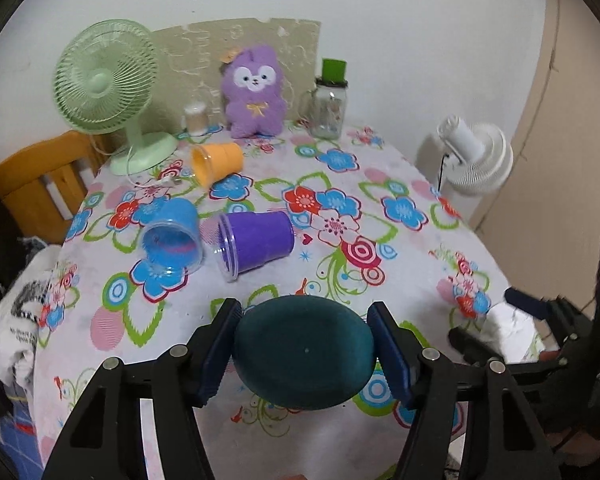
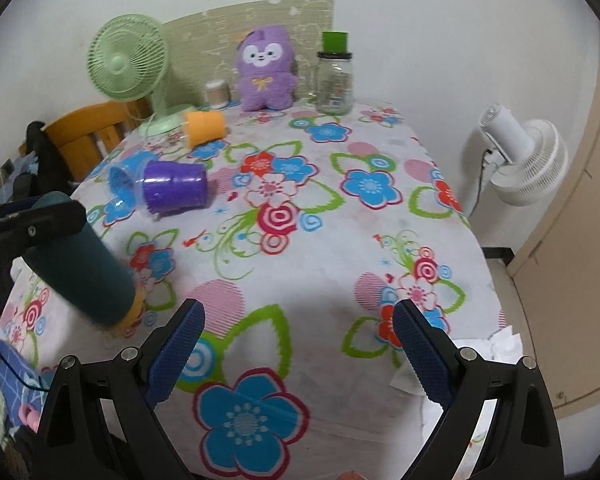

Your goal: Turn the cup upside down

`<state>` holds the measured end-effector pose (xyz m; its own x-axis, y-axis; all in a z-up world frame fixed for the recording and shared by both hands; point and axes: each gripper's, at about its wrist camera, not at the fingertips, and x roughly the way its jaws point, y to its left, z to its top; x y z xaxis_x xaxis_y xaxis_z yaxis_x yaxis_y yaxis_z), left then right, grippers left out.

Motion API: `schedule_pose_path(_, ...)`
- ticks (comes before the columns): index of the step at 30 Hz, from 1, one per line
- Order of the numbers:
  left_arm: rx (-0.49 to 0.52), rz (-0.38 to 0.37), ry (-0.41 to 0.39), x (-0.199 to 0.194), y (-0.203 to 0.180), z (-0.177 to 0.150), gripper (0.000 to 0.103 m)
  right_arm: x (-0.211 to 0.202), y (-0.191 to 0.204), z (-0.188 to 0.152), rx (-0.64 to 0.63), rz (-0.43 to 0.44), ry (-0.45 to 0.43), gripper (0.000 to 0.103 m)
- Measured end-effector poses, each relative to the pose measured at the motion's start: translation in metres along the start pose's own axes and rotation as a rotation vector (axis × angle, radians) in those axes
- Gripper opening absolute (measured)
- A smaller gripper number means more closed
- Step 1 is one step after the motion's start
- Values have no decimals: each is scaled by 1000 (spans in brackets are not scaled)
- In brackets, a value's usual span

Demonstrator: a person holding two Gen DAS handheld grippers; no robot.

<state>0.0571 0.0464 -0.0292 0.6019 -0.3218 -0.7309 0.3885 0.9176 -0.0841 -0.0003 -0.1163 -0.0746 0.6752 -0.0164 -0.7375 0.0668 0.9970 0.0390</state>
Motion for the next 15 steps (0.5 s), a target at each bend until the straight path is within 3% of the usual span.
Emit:
schedule_pose_path(7,-29,17,0,-3,7,-9,68,2,14,0,-36,27,11,96)
schedule_pose_path(10,-36,20,8,-2,8,-16,79,1,17,-1,-44,35,15,96)
schedule_pose_path(15,-47,10,11,-4,11,-19,80,0,21,1,-51,43,13,96)
